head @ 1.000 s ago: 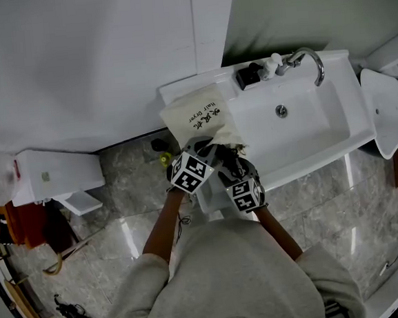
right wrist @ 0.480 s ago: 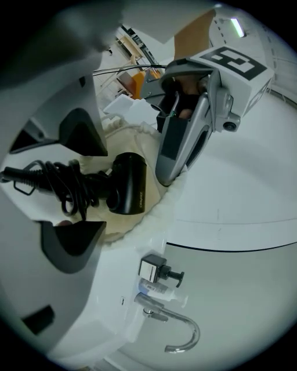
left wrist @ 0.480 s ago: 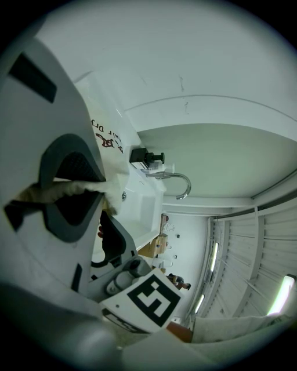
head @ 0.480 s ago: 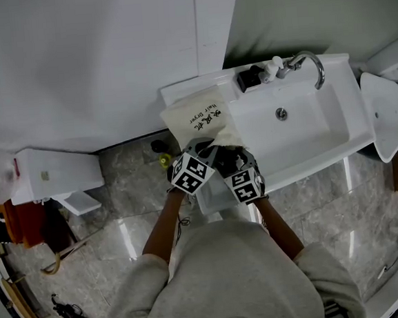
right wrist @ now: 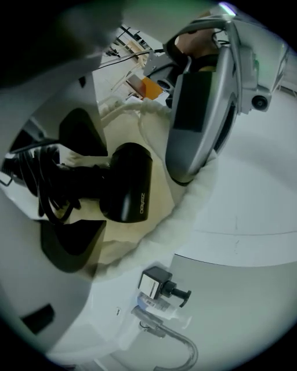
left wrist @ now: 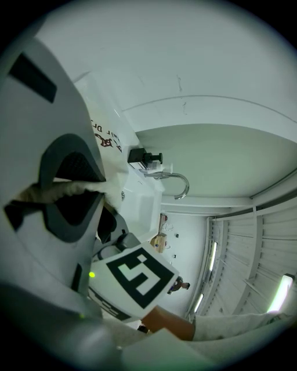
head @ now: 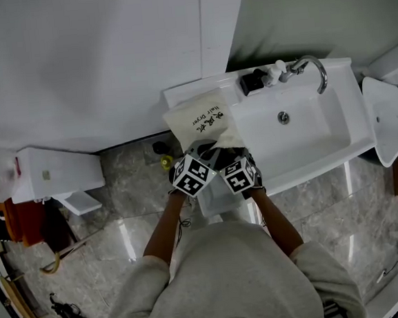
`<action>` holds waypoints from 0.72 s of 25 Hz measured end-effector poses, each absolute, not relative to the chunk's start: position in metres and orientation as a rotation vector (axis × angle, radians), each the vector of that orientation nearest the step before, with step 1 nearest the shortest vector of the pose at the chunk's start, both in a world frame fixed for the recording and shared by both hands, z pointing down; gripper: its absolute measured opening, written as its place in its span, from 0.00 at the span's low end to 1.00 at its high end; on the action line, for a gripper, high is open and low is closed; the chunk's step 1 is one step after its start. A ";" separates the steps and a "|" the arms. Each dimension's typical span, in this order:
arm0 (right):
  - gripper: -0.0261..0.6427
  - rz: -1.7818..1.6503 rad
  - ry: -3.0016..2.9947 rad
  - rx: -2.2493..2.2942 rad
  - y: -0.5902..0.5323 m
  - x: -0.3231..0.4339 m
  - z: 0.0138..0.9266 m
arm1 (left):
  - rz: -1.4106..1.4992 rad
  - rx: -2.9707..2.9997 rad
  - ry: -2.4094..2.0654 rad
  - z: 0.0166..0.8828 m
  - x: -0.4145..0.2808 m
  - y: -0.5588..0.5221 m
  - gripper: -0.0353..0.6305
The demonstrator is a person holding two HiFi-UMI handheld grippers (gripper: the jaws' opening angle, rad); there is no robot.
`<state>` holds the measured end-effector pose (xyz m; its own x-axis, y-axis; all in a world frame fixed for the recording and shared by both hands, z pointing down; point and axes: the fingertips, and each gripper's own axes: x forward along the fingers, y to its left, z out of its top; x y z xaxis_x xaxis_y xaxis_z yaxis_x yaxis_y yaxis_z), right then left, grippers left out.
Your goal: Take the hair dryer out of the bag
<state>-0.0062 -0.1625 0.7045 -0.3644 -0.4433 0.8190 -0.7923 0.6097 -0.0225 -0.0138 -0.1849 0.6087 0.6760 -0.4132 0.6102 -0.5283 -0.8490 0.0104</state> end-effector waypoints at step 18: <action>0.56 0.708 -1.866 0.775 -0.166 -0.019 0.744 | 0.844 2.686 -0.754 0.610 -0.017 -0.193 0.08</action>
